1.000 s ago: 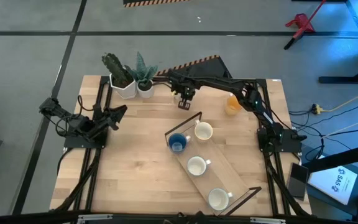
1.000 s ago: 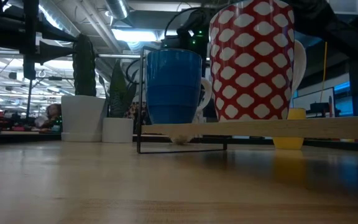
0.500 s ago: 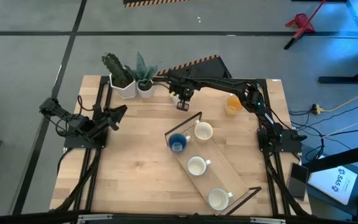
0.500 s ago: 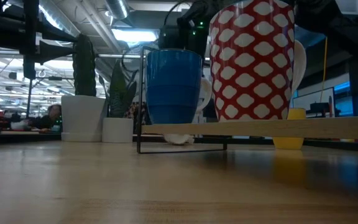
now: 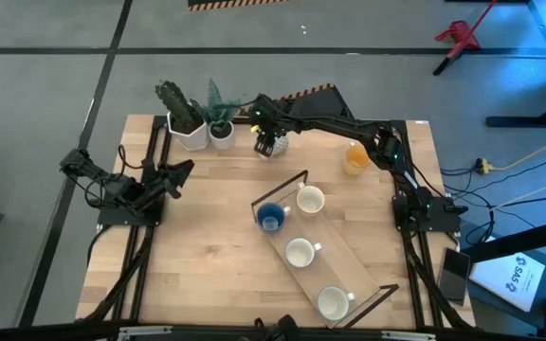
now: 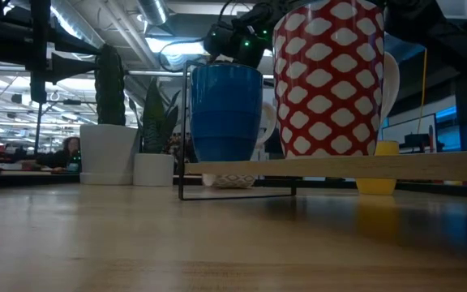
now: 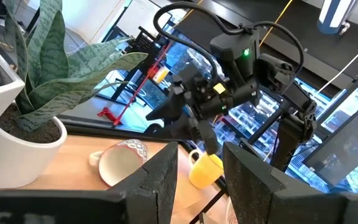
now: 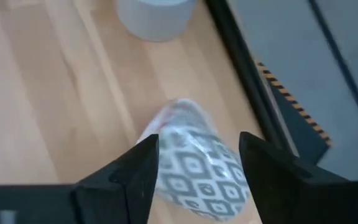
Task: Place coffee mugs
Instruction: Put the gray patterned mug on the shelf
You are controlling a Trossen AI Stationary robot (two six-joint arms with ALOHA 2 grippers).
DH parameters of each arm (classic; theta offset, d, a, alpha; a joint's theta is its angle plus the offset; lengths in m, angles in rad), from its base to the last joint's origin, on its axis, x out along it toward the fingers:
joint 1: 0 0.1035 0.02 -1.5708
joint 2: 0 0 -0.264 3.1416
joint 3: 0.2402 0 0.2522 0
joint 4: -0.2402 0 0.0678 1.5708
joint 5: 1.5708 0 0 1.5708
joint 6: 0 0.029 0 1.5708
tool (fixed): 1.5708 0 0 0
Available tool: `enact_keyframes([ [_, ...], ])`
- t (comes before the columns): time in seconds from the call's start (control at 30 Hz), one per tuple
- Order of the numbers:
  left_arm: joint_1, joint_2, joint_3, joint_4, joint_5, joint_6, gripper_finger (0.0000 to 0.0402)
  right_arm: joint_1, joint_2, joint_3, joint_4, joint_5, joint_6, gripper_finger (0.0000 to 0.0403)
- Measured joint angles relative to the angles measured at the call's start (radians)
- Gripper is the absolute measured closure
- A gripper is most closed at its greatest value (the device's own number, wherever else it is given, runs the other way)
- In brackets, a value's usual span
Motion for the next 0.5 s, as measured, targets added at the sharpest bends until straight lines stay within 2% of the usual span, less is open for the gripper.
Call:
enact_keyframes([
  [0.27, 0.000, 0.000, 0.000, 0.000, 0.002, 0.000, 0.0280, 0.042, 0.000, 0.000, 0.000, 0.054, -0.009, 0.0189],
  [0.5, 0.000, 0.000, 0.000, -0.001, 0.029, 0.000, 0.0280, 0.116, 0.001, 0.000, -0.099, 0.190, -0.086, 0.0189],
])
